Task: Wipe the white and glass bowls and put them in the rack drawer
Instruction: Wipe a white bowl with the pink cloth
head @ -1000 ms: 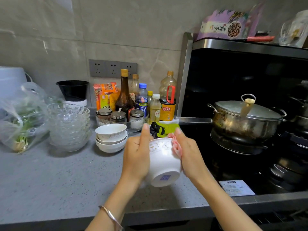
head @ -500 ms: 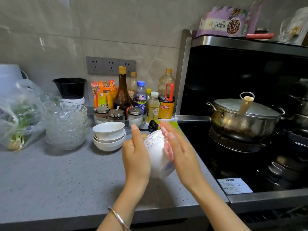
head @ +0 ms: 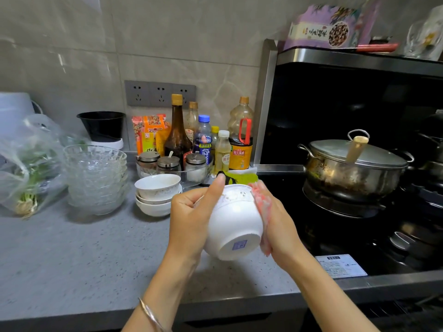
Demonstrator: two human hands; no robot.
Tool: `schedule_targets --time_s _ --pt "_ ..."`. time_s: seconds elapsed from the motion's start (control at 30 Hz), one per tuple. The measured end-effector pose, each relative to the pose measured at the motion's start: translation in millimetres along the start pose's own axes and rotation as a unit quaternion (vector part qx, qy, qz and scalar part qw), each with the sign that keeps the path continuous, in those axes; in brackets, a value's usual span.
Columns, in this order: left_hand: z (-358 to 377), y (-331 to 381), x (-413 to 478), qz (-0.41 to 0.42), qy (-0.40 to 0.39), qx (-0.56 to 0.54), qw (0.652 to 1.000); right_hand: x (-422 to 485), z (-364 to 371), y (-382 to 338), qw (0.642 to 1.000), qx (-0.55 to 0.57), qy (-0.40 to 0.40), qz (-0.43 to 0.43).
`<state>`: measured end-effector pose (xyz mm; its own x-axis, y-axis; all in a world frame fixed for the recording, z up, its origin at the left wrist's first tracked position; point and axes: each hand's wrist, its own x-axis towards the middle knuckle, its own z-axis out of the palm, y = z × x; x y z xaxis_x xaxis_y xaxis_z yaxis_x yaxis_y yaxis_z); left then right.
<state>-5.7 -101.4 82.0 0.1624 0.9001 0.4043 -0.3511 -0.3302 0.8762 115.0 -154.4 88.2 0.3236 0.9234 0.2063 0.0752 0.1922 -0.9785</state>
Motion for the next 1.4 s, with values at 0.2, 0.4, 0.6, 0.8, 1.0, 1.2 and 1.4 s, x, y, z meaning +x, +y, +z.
schedule_targets --time_s 0.2,0.4,0.6,0.8,1.0,1.2,1.4 --pt "-8.8 -4.3 2.8 -0.046 -0.092 0.01 0.995 2.0 -8.1 5.7 0.996 -0.068 0.032 -0.05" --pt "-14.8 2.3 8.8 0.03 -0.171 0.178 0.969 10.9 -11.4 -3.7 0.993 -0.049 -0.027 -0.101" --pt "-1.3 -0.1 1.1 0.078 -0.076 0.175 0.979 6.4 -3.1 1.0 0.984 -0.068 -0.036 -0.159" --pt "5.7 -15.0 -1.8 0.016 0.053 0.066 0.996 -9.5 10.7 25.9 0.953 -0.178 -0.008 -0.246" --pt "17.6 -21.3 -7.2 0.017 0.11 0.086 0.99 -10.1 21.2 30.7 0.859 -0.374 0.057 -0.345" --pt "16.7 -17.9 -8.2 0.003 0.13 0.047 0.99 -4.4 10.9 23.0 0.978 -0.088 0.011 -0.189" --pt "16.3 -21.4 -10.8 0.026 0.102 0.106 0.989 -7.2 21.5 29.1 0.845 -0.396 0.066 -0.353"
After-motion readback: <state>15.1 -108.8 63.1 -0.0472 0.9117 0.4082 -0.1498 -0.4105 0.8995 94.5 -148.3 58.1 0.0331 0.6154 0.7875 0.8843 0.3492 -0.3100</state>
